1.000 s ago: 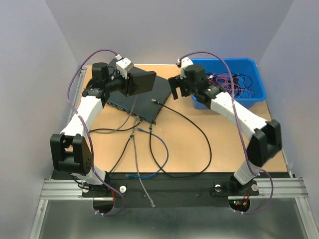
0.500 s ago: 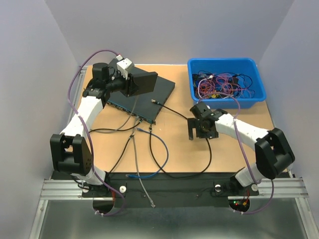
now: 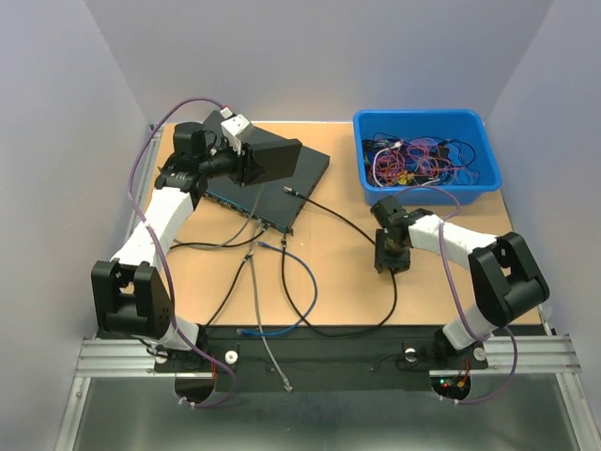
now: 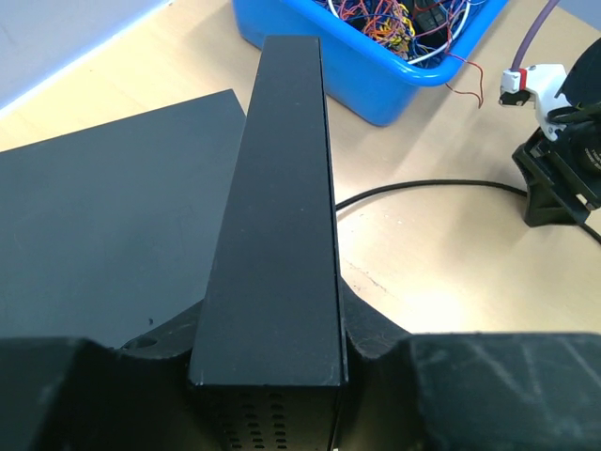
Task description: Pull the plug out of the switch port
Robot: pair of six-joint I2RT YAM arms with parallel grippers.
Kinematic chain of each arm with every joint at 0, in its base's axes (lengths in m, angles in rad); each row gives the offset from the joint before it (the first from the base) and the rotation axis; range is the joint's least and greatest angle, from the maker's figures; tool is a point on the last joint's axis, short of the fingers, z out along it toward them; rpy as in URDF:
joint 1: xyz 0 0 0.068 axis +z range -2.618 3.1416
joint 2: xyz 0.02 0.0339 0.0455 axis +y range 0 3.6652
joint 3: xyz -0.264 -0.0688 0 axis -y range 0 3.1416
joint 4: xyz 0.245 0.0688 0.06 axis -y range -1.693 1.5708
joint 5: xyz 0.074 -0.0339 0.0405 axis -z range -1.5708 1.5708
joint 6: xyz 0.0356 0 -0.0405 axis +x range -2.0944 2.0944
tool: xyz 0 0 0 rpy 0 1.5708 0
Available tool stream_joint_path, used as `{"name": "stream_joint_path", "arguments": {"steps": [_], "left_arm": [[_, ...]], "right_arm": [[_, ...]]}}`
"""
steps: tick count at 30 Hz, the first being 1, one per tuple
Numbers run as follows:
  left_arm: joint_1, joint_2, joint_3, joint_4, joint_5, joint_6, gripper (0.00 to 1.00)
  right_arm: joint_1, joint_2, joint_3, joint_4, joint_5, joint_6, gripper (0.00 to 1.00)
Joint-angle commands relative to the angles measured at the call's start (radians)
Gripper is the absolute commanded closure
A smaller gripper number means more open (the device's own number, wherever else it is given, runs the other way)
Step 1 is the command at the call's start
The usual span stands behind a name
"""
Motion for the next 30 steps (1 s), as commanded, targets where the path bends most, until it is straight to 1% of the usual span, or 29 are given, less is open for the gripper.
{"name": "stream_joint_path", "arguments": {"steps": [1,2,3,4,5,8,12,15,20,23,27,30], "left_arm": [[-0.004,-0.071,0.007,0.105,0.059,0.003,1.00],[-0.004,-0.073,0.006,0.105,0.059,0.003,1.00],[-0.004,-0.073,0.004,0.105,0.059,0.003,1.00],[-0.003,-0.073,0.004,0.105,0.059,0.005,1.00],[-0.004,-0.073,0.004,0.106,0.061,0.005,1.00],[-0.004,-0.073,0.004,0.105,0.061,0.005,1.00],[-0.004,-0.070,0.006,0.105,0.058,0.002,1.00],[-0.004,-0.067,0.009,0.105,0.053,0.000,1.00],[-0.004,-0.064,0.018,0.100,0.052,0.000,1.00],[-0.004,-0.061,0.024,0.097,0.049,-0.001,1.00],[-0.004,-0.061,0.025,0.097,0.047,-0.001,1.00],[-0.004,-0.065,0.033,0.091,0.044,-0.001,1.00]], "right_arm": [[-0.011,0.043,-0.058,0.059,-0.027,-0.013,0.60],[-0.011,0.049,-0.055,0.064,-0.024,-0.016,0.75],[-0.011,0.051,-0.054,0.064,-0.018,-0.021,0.82],[-0.011,0.052,-0.051,0.064,-0.008,-0.032,0.98],[-0.011,0.052,-0.049,0.062,-0.001,-0.042,1.00],[-0.008,0.046,-0.035,0.061,-0.006,-0.090,1.00],[0.026,-0.003,0.017,0.047,-0.004,-0.124,1.00],[0.040,-0.087,0.078,0.035,-0.004,-0.139,0.99],[0.046,-0.243,0.196,-0.008,-0.058,-0.197,0.99],[0.048,-0.297,0.318,-0.057,-0.081,-0.222,1.00],[0.048,-0.321,0.415,-0.114,-0.012,-0.234,0.99],[0.046,-0.314,0.506,-0.136,0.119,-0.242,1.00]]}}
